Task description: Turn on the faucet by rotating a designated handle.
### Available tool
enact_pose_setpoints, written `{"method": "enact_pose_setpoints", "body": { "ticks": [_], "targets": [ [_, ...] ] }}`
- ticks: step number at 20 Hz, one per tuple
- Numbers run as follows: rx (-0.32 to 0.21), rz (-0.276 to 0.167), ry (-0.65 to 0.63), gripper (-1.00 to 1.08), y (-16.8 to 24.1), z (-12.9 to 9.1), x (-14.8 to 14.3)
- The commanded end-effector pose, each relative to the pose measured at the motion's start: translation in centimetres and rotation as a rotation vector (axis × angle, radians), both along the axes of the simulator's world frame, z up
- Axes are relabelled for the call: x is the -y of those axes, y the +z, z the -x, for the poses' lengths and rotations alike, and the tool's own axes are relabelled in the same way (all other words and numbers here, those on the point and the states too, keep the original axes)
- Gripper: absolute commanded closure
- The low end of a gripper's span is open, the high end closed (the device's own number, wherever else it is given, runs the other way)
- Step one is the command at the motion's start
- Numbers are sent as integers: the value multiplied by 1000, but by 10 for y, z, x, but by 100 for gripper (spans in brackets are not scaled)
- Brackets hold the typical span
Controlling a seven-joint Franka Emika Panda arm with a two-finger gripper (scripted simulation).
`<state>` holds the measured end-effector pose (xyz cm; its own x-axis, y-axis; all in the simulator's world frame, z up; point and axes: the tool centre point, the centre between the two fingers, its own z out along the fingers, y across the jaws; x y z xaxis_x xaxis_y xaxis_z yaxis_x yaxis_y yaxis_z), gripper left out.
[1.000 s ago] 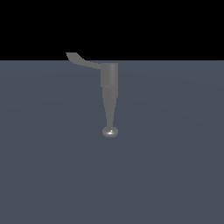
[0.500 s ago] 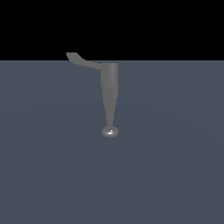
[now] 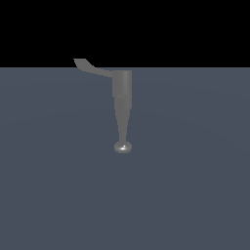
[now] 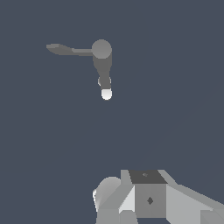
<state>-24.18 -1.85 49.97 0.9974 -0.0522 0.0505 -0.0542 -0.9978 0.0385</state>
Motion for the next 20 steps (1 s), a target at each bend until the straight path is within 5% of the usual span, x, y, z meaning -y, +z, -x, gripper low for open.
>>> {"method": "enact_pose_setpoints", "body": {
  "ticks": [1,20],
  "targets": [
    [0,-7,-24,108,-1,-6,-1],
    [-17,-89,-386,108,-32,-85,-26]
  ]
}}
